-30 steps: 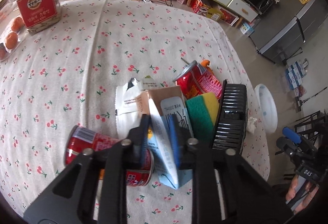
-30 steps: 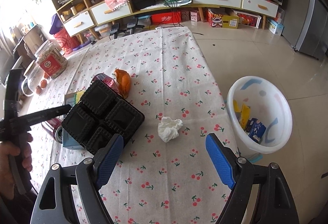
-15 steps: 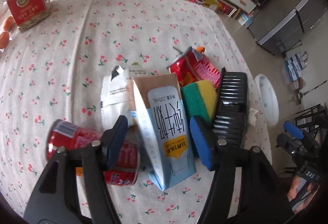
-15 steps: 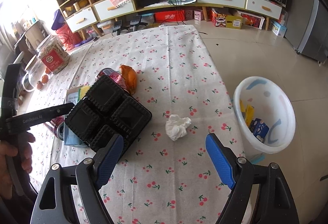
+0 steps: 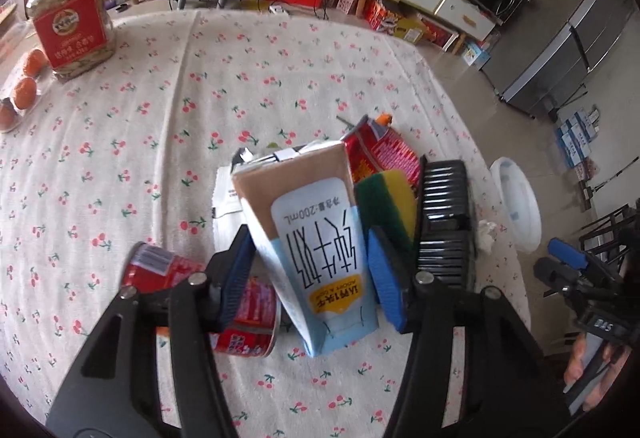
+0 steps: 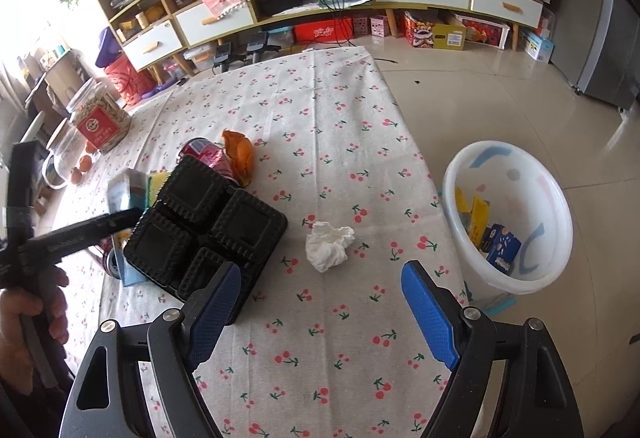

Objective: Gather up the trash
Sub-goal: 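Lift the milk carton with the left gripper while the right grasps the black plastic tray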

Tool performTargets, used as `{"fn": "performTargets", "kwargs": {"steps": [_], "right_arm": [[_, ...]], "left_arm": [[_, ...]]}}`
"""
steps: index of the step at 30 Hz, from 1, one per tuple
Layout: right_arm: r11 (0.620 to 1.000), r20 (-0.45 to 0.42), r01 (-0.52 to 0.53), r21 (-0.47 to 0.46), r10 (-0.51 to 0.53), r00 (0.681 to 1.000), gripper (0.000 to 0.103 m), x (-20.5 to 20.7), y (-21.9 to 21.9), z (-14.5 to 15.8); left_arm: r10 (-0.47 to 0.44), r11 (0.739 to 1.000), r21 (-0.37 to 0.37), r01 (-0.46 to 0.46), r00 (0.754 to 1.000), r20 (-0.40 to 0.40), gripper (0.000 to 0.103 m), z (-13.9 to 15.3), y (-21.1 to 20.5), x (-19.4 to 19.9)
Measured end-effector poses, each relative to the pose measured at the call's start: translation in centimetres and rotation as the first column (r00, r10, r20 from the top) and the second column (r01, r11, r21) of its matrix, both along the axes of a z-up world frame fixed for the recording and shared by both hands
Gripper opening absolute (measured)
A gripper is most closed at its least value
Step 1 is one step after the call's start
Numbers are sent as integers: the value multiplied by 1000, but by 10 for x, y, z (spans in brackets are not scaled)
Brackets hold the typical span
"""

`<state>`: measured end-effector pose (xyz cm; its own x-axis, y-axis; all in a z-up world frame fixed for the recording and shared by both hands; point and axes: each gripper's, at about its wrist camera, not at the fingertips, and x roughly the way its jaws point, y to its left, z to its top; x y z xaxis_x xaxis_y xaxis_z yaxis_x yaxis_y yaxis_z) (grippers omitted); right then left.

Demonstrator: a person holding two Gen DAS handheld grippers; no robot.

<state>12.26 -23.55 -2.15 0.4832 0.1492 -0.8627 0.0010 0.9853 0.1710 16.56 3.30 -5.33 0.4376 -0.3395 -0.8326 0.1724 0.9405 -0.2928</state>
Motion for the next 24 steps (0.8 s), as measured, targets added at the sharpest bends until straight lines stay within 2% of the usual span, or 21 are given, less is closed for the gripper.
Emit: {"fn": "performTargets", "kwargs": {"steps": [7,18,24], "right_arm": [[999,4,-38,1,38,999,84,6,20,2],[997,-12,-69,36,69,998,84,20,47,-3],[995,25,-97,30,97,995,84,17,60,5]], "left_arm": [[10,999,-48,-6,997,75,55,30,28,-30],[24,995,-96,-13,993,119,55,40,58,-57],[10,995,-95,2,992,129,55,39,65,-66]]}}
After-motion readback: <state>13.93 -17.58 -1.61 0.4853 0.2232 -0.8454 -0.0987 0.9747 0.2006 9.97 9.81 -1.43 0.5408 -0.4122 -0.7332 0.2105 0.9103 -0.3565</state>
